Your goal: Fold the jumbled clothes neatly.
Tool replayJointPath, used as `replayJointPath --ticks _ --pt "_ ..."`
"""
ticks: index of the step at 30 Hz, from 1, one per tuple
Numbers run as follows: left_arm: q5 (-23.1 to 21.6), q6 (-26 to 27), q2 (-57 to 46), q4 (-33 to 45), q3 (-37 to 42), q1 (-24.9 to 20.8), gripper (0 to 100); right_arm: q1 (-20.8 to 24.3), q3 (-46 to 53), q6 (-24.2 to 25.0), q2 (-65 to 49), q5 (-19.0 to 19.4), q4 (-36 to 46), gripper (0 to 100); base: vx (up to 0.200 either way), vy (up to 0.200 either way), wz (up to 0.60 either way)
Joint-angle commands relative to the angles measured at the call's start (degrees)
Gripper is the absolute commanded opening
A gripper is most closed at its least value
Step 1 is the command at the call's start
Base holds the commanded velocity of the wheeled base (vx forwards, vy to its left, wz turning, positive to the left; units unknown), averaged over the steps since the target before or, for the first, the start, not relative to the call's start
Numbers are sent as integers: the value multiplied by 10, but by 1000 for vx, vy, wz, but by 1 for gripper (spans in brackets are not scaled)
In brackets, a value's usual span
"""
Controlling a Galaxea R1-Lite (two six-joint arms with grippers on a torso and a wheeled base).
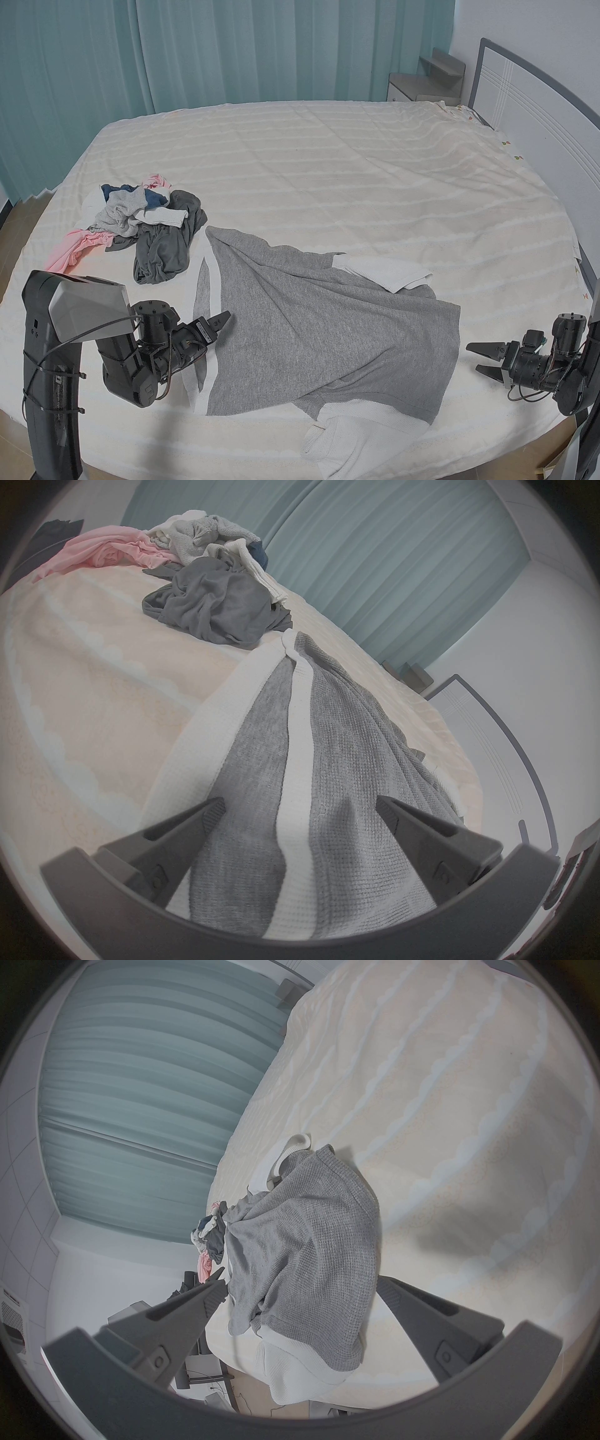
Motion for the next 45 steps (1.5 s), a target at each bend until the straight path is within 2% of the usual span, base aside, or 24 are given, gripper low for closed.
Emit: replayJointPath --ticks 1,5,6,16,22,28,38,45 --pt "3 -1 4 -1 -9 -11 100 0 0 0 2 0 0 100 0 0 0" --pt "4 -1 2 -2 -9 -14 100 0 0 -1 2 0 0 100 0 0 0" --pt "4 -1 2 -2 -8 -14 0 0 0 -1 2 0 0 100 0 0 0" --pt "8 0 3 -5 8 -7 0 0 0 -1 2 0 0 100 0 0 0" --pt "31 1 3 -5 10 -2 0 0 0 -1 2 0 0 100 0 0 0" --pt "30 6 -2 -5 27 18 0 0 0 -1 2 0 0 100 0 0 0" --pt "31 5 -1 -6 20 15 0 0 0 -1 2 0 0 100 0 0 0" --pt "35 5 -18 -6 43 51 0 0 0 -2 8 0 0 100 0 0 0"
